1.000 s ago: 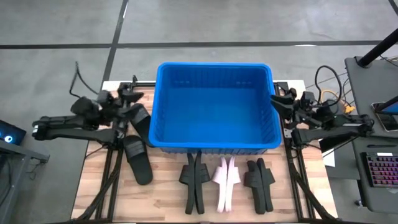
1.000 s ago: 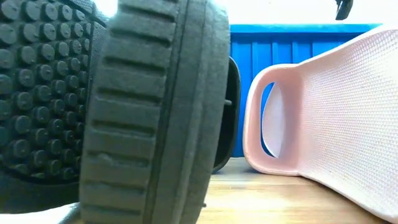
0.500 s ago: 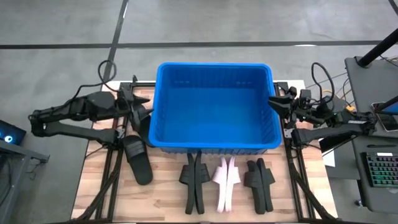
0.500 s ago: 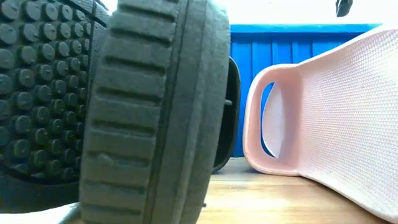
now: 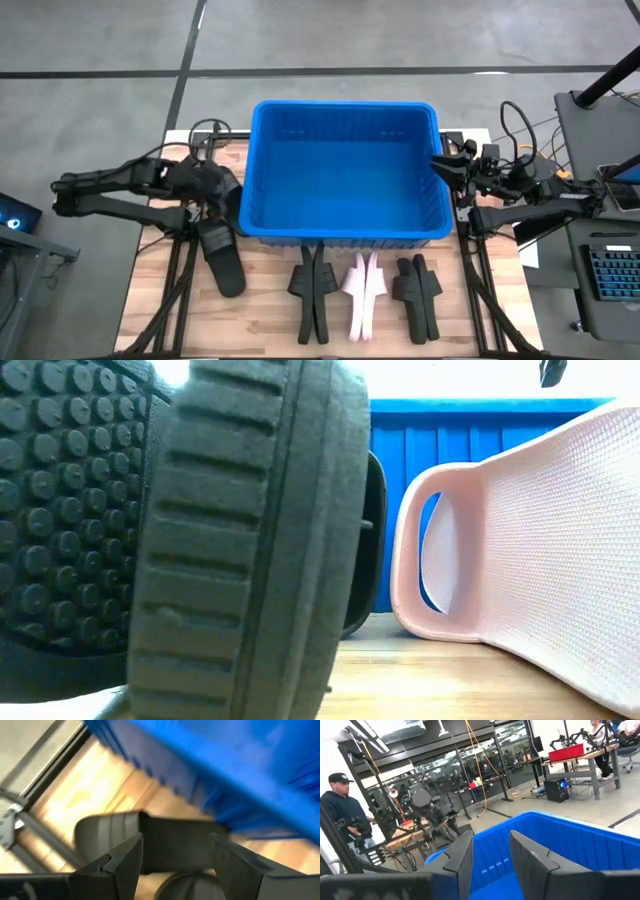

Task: Pick and place slides into bin
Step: Put the black slides into the blue bin

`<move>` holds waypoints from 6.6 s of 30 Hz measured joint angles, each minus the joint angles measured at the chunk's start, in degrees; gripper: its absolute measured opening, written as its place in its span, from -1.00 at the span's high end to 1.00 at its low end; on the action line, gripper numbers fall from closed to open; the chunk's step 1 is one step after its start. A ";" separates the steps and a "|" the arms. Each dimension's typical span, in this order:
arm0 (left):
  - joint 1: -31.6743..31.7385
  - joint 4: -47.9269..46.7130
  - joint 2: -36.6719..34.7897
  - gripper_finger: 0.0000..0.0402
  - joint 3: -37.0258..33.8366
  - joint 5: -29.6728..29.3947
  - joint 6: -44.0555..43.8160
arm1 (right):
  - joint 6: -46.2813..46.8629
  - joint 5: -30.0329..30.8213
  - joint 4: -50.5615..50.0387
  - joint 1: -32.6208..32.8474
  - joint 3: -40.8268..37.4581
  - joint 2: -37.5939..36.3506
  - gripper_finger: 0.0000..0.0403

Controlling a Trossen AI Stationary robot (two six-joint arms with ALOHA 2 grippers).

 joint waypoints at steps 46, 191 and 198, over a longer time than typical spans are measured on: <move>1.14 11.01 23.41 -0.05 -17.66 -15.86 -12.19 | 0.53 1.01 -3.92 0.02 -0.04 0.02 0.43; 29.64 17.22 22.05 0.99 -11.29 -10.46 18.25 | 3.53 0.31 -3.98 0.02 -0.07 0.02 0.60; 29.64 10.39 21.90 0.99 -7.66 -10.77 23.04 | 3.51 0.29 -4.01 0.02 -0.07 0.02 0.59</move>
